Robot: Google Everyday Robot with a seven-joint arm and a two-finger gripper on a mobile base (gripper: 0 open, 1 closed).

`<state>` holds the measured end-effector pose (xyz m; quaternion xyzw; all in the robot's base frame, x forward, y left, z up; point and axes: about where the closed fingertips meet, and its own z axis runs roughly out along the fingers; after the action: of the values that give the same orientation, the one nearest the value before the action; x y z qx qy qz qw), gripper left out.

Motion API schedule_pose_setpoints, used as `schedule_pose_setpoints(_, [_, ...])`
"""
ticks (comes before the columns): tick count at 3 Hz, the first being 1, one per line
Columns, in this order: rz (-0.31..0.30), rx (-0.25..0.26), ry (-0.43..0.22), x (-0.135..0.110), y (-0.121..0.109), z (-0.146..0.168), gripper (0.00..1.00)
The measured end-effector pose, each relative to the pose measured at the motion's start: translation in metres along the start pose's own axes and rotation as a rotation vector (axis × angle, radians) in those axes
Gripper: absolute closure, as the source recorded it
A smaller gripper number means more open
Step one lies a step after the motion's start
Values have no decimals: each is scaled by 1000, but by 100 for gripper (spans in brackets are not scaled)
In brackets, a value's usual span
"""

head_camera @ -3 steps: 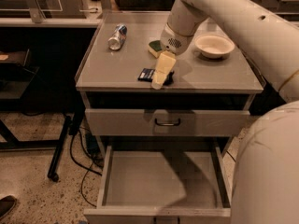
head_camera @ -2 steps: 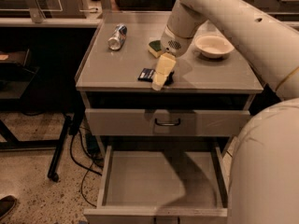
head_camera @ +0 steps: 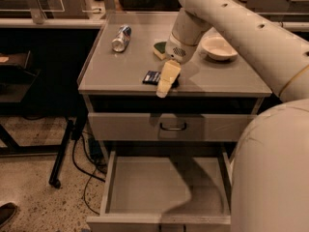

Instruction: Place rxbar blueberry into middle drawer

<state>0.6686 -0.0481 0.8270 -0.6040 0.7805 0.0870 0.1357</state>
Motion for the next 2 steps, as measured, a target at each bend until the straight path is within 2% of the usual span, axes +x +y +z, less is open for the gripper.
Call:
schedule_pose_setpoints(1, [1,-3,0,0,0,2,0])
schedule_pose_setpoints(2, [1,-3,0,0,0,2,19])
